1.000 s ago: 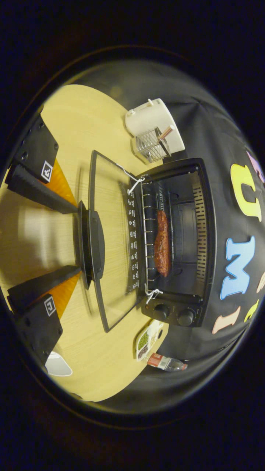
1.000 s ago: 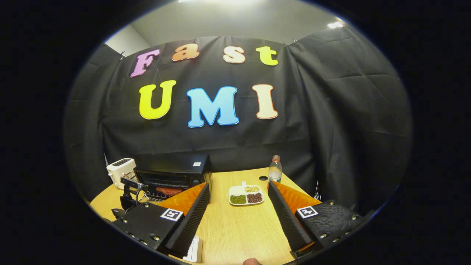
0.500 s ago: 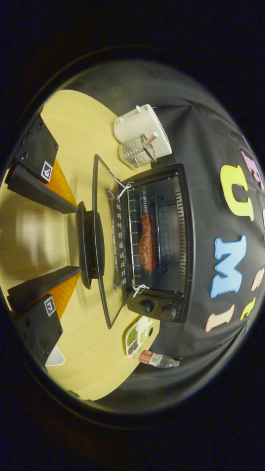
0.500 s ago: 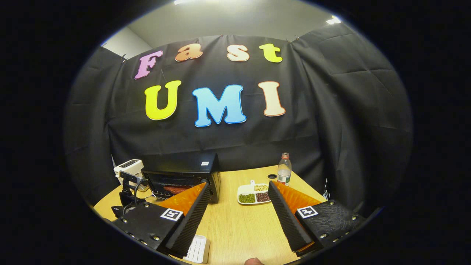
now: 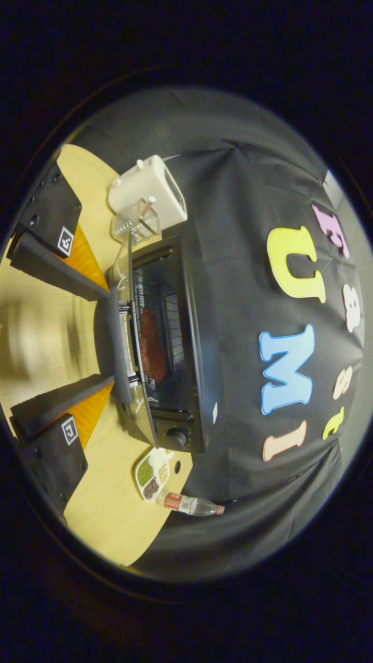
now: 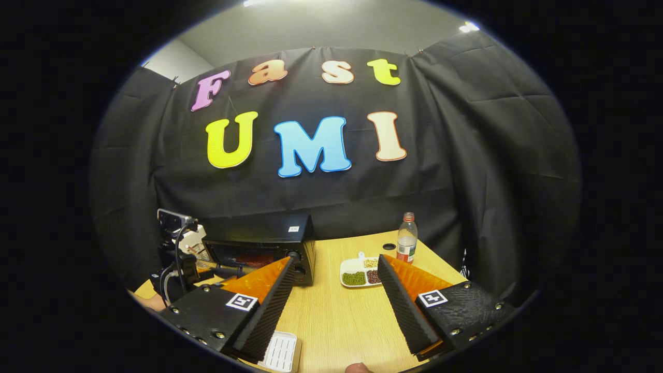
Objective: Open the electric oven with the left hand, put the food in, and close the electric oven.
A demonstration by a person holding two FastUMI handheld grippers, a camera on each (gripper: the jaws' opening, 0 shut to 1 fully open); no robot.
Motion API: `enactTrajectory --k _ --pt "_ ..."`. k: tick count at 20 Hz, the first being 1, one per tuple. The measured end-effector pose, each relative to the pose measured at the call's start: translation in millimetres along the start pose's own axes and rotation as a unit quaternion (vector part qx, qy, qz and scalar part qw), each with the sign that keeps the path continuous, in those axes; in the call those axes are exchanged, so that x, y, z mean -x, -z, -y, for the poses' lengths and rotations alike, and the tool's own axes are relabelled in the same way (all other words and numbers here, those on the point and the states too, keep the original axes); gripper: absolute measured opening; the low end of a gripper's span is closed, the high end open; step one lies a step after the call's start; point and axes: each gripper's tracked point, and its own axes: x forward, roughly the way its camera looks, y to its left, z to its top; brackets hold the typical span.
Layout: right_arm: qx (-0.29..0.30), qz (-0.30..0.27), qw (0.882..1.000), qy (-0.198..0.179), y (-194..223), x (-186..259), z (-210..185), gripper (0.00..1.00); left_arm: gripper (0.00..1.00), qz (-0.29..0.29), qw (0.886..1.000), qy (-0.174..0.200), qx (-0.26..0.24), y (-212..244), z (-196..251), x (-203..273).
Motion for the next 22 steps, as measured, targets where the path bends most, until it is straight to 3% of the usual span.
enactTrajectory --k 3,4,7,8,10,12,13,14,16,19,20,21,22 --pt "0.003 0.001 1.000 0.002 -2 -1 -3 0.96 0.96 0.012 1.000 0.010 0.002 -42 -6 -34" --pt "0.005 0.004 1.000 0.004 -4 -1 -4 0.96 1.00 0.021 1.000 0.011 0.003 -54 -7 -36" --pt "0.007 0.012 1.000 0.011 -10 0 -4 0.96 0.96 0.050 0.999 0.018 0.006 -75 -3 -22" --pt "0.006 0.015 1.000 0.014 -11 0 -2 0.96 0.90 0.056 0.998 0.022 0.006 -79 0 -14" --pt "0.004 0.030 0.999 0.016 -23 2 1 0.97 0.90 0.077 0.997 0.026 0.007 -95 5 6" --pt "0.002 0.041 0.999 0.009 -30 6 4 0.96 1.00 0.095 0.995 0.026 0.011 -112 8 32" --pt "0.002 0.047 0.999 0.003 -34 9 5 0.96 1.00 0.105 0.994 0.024 0.014 -121 9 45" --pt "0.004 0.052 0.999 -0.003 -38 10 7 0.97 0.90 0.116 0.993 0.020 0.018 -130 11 62" --pt "0.006 0.063 0.998 -0.013 -47 14 14 0.97 0.96 0.131 0.991 0.010 0.024 -145 13 91" --pt "0.012 0.073 0.997 -0.018 -56 23 29 0.97 0.96 0.156 0.987 -0.004 0.026 -168 18 137" --pt "0.014 0.077 0.997 -0.021 -59 28 34 0.97 0.90 0.163 0.986 -0.012 0.024 -177 18 152" --pt "0.014 0.081 0.996 -0.026 -62 32 39 0.97 1.00 0.168 0.985 -0.021 0.021 -182 18 167" --pt "0.013 0.085 0.996 -0.030 -64 35 43 0.96 0.99 0.173 0.984 -0.029 0.023 -188 15 179"
